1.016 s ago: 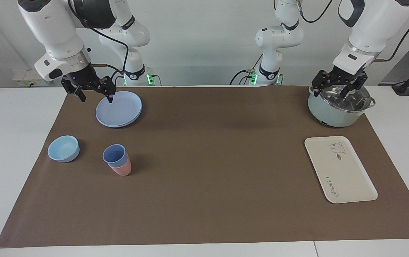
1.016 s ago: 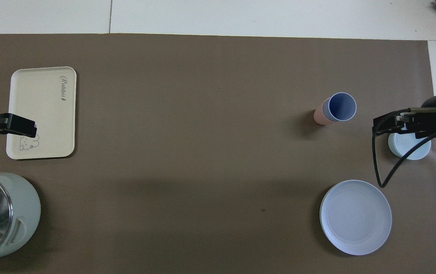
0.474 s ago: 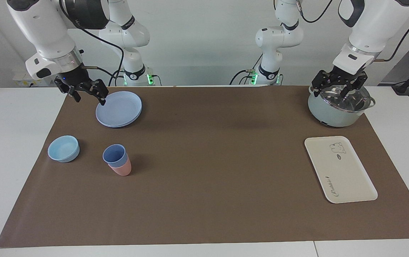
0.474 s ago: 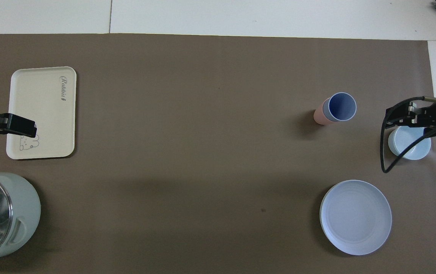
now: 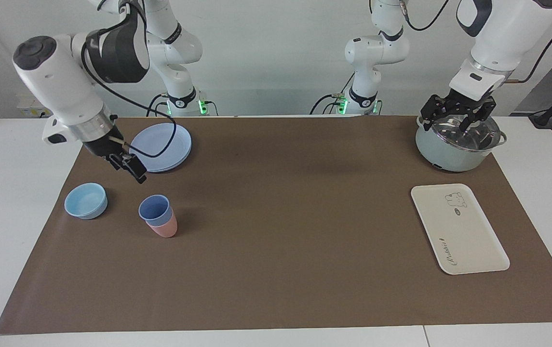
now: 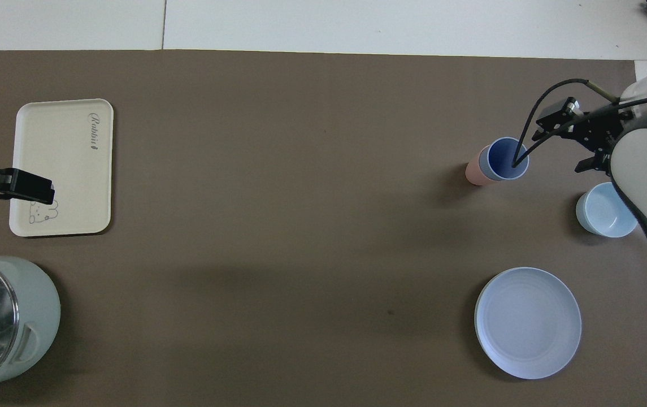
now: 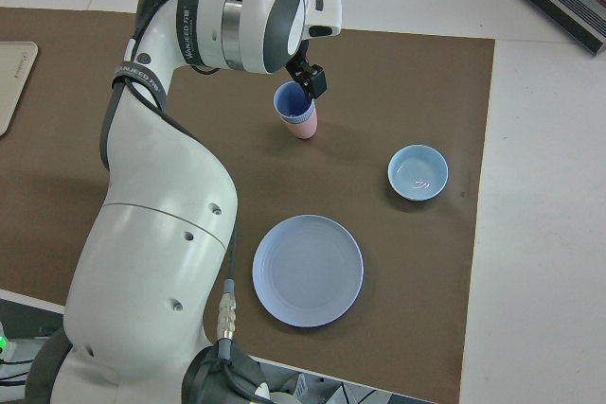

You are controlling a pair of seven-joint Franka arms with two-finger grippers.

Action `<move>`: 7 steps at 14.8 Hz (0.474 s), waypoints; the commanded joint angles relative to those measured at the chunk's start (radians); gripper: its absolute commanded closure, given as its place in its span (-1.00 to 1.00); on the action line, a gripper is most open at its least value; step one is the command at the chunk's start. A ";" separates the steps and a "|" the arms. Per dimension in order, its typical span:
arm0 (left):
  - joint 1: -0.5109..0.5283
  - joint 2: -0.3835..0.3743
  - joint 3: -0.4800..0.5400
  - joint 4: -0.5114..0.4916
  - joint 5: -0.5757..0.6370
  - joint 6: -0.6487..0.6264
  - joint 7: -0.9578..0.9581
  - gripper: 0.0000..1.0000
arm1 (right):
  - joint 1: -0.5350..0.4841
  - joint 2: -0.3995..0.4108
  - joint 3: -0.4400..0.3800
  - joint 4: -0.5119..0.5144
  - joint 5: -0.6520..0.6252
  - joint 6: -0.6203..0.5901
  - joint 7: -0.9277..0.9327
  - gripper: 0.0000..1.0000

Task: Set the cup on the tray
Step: 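Move the right gripper toward the blue-and-pink cup, then lower the open right gripper around the cup's side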

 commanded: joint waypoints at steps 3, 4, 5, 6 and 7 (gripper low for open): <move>0.009 -0.023 -0.006 -0.022 -0.002 -0.003 -0.008 -1.00 | -0.093 0.211 0.007 0.160 0.174 0.059 0.127 -0.87; 0.009 -0.023 -0.006 -0.021 -0.002 -0.003 -0.008 -1.00 | -0.093 0.240 0.009 0.191 0.175 0.065 0.142 -0.87; 0.009 -0.023 -0.006 -0.022 -0.002 -0.004 -0.008 -1.00 | -0.093 0.269 0.009 0.214 0.180 0.065 0.146 -0.87; 0.009 -0.023 -0.006 -0.022 -0.002 -0.004 -0.008 -1.00 | -0.102 0.310 0.011 0.247 0.183 0.062 0.149 -0.87; 0.009 -0.023 -0.006 -0.022 -0.002 -0.004 -0.008 -1.00 | -0.117 0.352 0.011 0.274 0.206 0.050 0.150 -0.87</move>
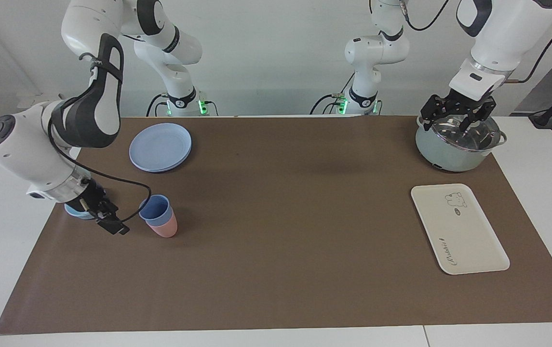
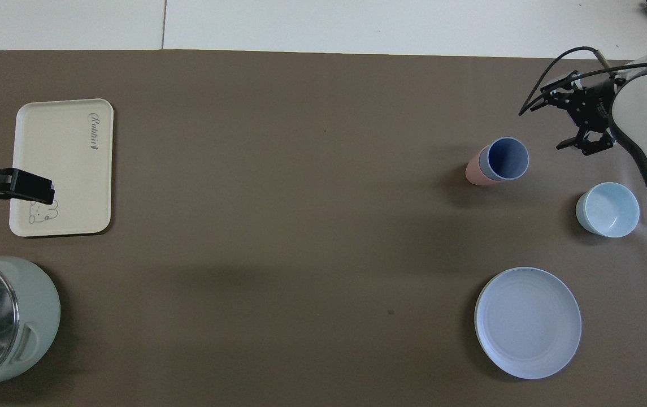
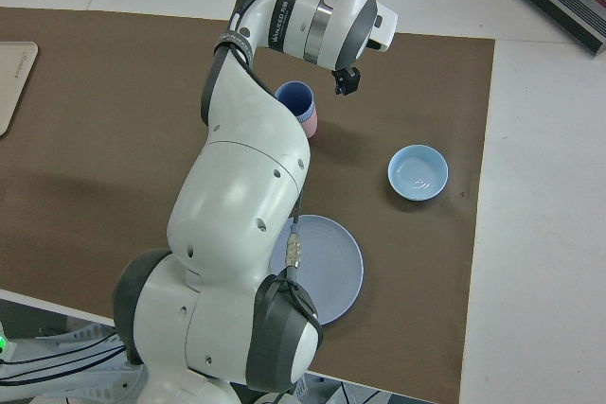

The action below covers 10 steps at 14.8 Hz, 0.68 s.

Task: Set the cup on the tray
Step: 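Lower the open right gripper around the cup's side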

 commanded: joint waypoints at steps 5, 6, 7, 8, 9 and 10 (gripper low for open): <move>0.009 -0.023 -0.006 -0.022 -0.002 -0.004 -0.008 -1.00 | -0.047 0.178 0.012 0.094 0.142 -0.056 0.027 -0.88; 0.009 -0.023 -0.006 -0.021 -0.002 -0.003 -0.008 -1.00 | -0.049 0.194 0.012 0.092 0.142 -0.061 0.027 -0.88; 0.009 -0.023 -0.006 -0.022 -0.002 -0.003 -0.008 -1.00 | -0.046 0.195 0.014 0.089 0.145 -0.067 0.029 -0.88; 0.009 -0.023 -0.006 -0.022 -0.002 -0.004 -0.008 -1.00 | -0.046 0.195 0.014 0.076 0.160 -0.083 0.041 -0.88; 0.011 -0.023 -0.006 -0.021 -0.002 -0.004 -0.008 -1.00 | -0.040 0.185 0.014 0.038 0.185 -0.084 0.066 -0.88; 0.011 -0.023 -0.006 -0.022 -0.002 -0.004 -0.008 -1.00 | -0.038 0.183 0.014 0.011 0.186 -0.087 0.086 -0.88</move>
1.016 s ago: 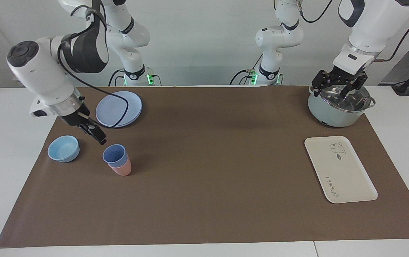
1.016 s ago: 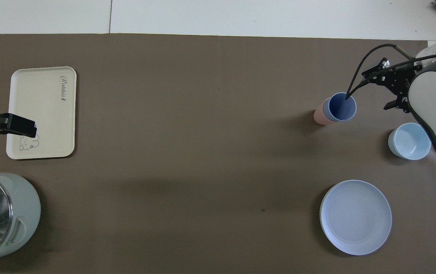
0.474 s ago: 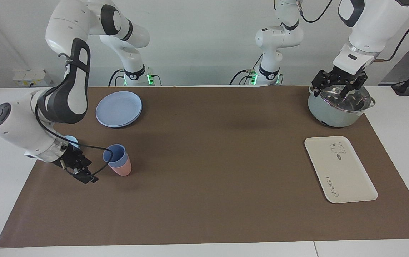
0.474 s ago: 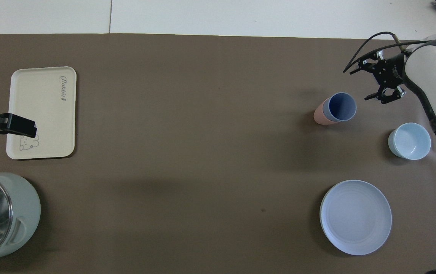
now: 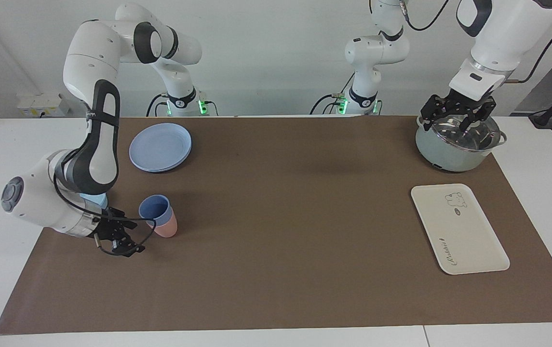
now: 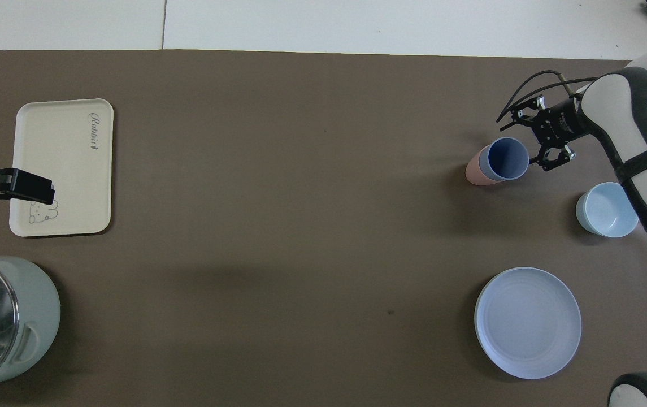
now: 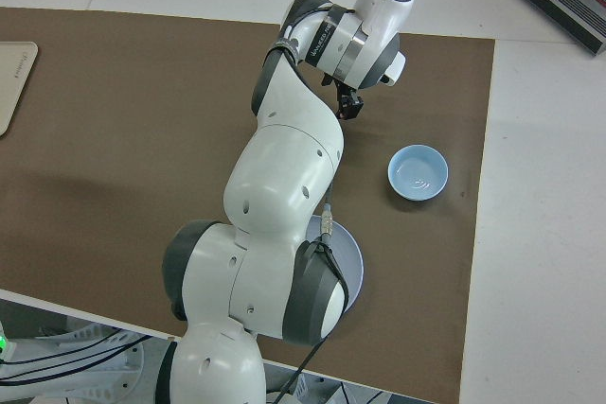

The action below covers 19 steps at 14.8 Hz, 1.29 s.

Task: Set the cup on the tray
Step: 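Lower the open right gripper around the cup's side, then close the right gripper on the cup and tip it sideways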

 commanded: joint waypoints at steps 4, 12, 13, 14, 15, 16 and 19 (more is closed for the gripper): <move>0.009 -0.023 -0.006 -0.022 -0.002 -0.003 -0.008 -1.00 | -0.007 -0.024 0.008 -0.089 0.078 -0.023 0.048 -0.88; 0.009 -0.023 -0.006 -0.022 -0.002 -0.004 -0.008 -1.00 | -0.004 -0.057 0.011 -0.159 0.210 -0.043 0.109 -0.88; 0.009 -0.023 -0.006 -0.021 -0.002 -0.003 -0.008 -1.00 | -0.004 -0.066 0.011 -0.177 0.233 -0.042 0.109 -0.88; 0.009 -0.023 -0.006 -0.022 -0.002 -0.003 -0.008 -1.00 | -0.002 -0.072 0.011 -0.196 0.255 -0.043 0.109 -0.88; 0.009 -0.023 -0.006 -0.021 -0.002 -0.003 -0.008 -1.00 | -0.001 -0.081 0.011 -0.211 0.278 -0.043 0.107 -0.86; 0.009 -0.023 -0.006 -0.022 -0.002 -0.003 -0.008 -1.00 | -0.001 -0.089 0.012 -0.234 0.289 -0.045 0.104 -0.55; 0.009 -0.023 -0.006 -0.022 -0.002 -0.004 -0.008 -1.00 | 0.004 -0.116 0.016 -0.289 0.390 -0.071 0.103 1.00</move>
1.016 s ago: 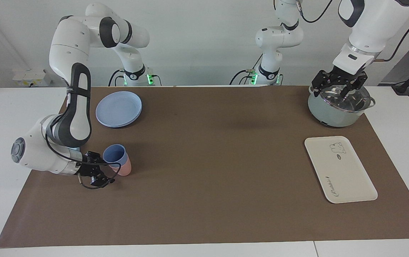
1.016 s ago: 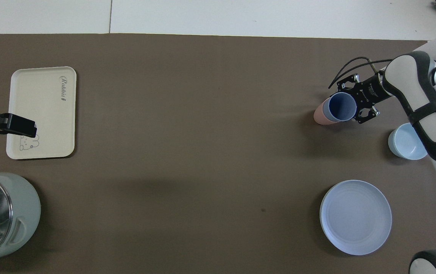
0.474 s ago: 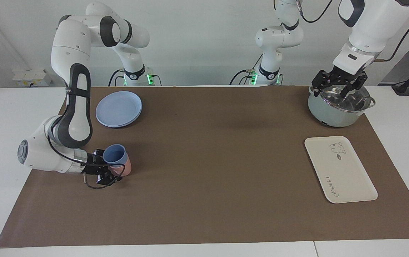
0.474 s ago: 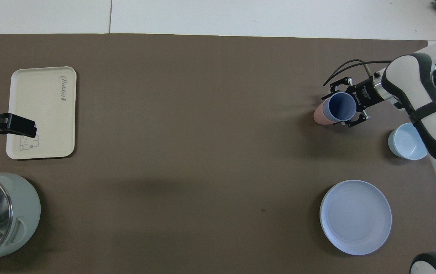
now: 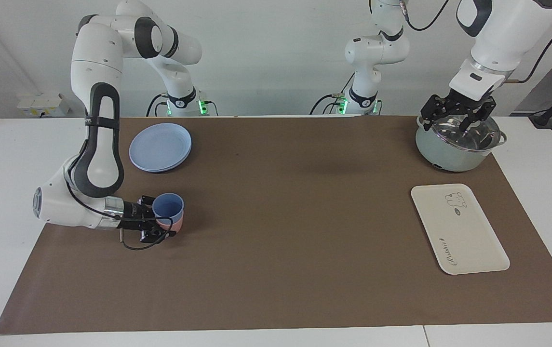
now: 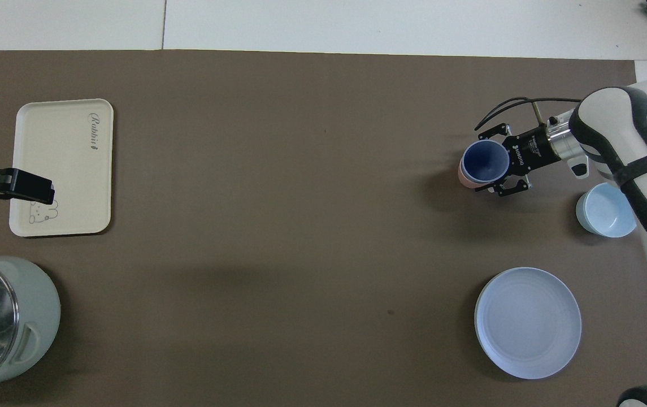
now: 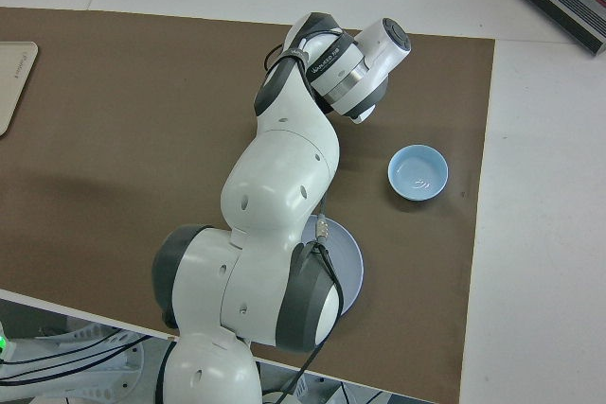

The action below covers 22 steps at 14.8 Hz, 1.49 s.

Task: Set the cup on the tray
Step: 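Close the right gripper on the cup and tip it sideways, then carry the cup toward the middle while the left gripper reaches it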

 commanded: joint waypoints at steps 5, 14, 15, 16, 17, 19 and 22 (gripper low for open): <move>0.009 -0.023 -0.006 -0.022 -0.002 -0.004 -0.008 -1.00 | 0.090 -0.190 0.010 -0.164 0.066 -0.016 0.031 1.00; 0.009 -0.023 -0.006 -0.022 -0.002 -0.003 -0.008 -1.00 | 0.325 -0.387 0.007 -0.207 0.051 0.027 0.224 1.00; 0.009 -0.023 -0.006 -0.022 -0.002 -0.003 -0.008 -1.00 | 0.339 -0.396 0.007 -0.206 0.051 0.027 0.243 1.00; 0.009 -0.023 -0.006 -0.021 -0.002 -0.004 -0.008 -1.00 | 0.364 -0.401 0.007 -0.204 0.051 0.029 0.256 1.00; 0.011 -0.025 -0.005 -0.024 -0.002 -0.018 -0.008 -1.00 | 0.384 -0.402 0.005 -0.197 0.049 0.032 0.282 1.00; 0.005 -0.025 -0.006 -0.028 -0.010 -0.004 -0.039 -1.00 | 0.440 -0.404 0.003 -0.175 0.028 0.065 0.402 1.00; -0.044 -0.019 -0.019 -0.012 -0.065 0.010 -0.193 -1.00 | 0.495 -0.412 0.010 -0.169 -0.020 0.160 0.554 1.00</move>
